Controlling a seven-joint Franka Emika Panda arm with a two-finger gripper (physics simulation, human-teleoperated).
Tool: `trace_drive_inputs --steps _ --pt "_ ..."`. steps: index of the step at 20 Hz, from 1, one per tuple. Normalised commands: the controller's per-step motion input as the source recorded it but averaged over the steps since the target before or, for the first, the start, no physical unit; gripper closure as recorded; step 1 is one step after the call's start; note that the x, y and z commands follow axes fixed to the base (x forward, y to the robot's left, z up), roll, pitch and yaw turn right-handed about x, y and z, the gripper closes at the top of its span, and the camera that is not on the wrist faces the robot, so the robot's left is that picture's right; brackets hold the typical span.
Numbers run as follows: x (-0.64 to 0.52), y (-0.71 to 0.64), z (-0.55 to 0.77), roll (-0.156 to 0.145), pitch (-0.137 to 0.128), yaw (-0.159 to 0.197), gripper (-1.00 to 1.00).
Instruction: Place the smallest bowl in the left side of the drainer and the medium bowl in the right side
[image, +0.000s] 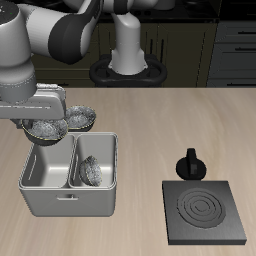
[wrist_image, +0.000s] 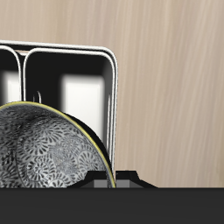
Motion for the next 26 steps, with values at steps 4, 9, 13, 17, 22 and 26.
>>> trace_drive_inputs --steps 4,9,13,17,22,26 --pt "0.04 -0.03 -0.2 -0.012 0.02 -0.011 1.0" --pt "0.0 -0.07 -0.33 -0.026 0.039 0.011 1.0" --pt "-0.07 -0.04 -0.31 -0.026 0.03 0.012 1.0" --pt "-0.12 0.14 -0.25 0.013 0.04 0.043 -1.0" --pt "-0.17 0.18 -0.09 0.03 -0.01 0.026 -1.0" --pt "-0.15 0.18 0.05 0.036 -0.015 0.007 -1.0"
